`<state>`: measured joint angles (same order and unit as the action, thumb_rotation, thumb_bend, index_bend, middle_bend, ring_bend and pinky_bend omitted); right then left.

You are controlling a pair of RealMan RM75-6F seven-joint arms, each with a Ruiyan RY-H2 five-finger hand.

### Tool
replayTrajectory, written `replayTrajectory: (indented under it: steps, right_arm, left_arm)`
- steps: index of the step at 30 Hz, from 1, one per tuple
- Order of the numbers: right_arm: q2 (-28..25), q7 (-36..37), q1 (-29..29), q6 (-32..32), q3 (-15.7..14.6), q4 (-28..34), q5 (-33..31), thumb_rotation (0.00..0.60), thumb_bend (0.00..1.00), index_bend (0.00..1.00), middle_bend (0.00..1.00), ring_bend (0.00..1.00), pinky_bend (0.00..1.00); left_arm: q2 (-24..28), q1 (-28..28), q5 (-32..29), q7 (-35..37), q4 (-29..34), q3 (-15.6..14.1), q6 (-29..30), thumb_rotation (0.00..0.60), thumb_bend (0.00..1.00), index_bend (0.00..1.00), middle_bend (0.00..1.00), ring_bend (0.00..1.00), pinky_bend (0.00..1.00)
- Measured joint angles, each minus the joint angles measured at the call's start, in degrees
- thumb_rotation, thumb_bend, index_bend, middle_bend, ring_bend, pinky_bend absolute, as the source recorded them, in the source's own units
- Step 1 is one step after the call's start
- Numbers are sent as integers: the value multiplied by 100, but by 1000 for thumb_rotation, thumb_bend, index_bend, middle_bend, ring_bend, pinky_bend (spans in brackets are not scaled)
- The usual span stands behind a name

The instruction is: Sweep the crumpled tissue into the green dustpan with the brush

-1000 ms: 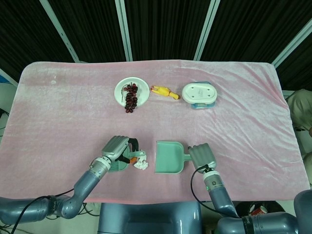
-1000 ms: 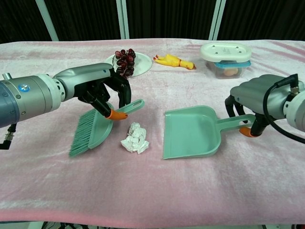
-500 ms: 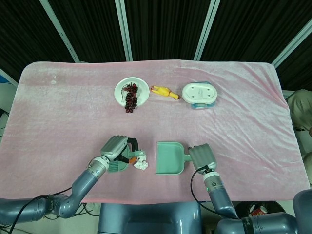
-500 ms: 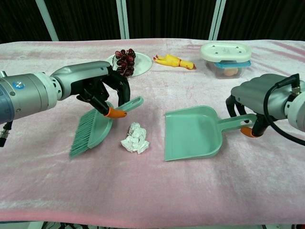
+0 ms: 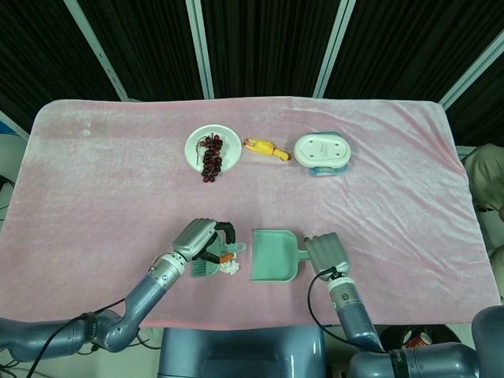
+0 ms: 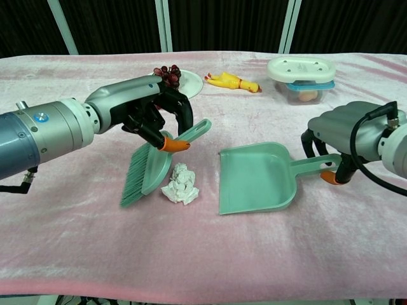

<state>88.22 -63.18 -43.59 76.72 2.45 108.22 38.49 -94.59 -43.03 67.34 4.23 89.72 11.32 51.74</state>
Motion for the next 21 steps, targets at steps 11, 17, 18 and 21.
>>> replayTrajectory:
  steps: [11,17,18,21]
  right_arm:
    - [-21,25,-16,-46,2,-19,-75,600,472,690,688,710,810]
    - [-2,50,-15,-59,6,-12,-151,600,472,690,689,710,810]
    - [0,56,-14,-62,7,-11,-167,600,472,690,689,711,810]
    - [-2,87,-12,-76,8,-20,-187,600,472,691,688,711,810]
  left_arm:
    - [-460,4,-37,364,-309,94,-6,600,361,654,673,907,1000]
    - [-813,-97,65,459,-563,185,25,600,361,657,675,907,1000]
    - [-875,-119,87,466,-619,202,36,600,361,659,676,907,1000]
    - [-1092,-208,194,486,-831,269,88,600,361,661,681,907,1000]
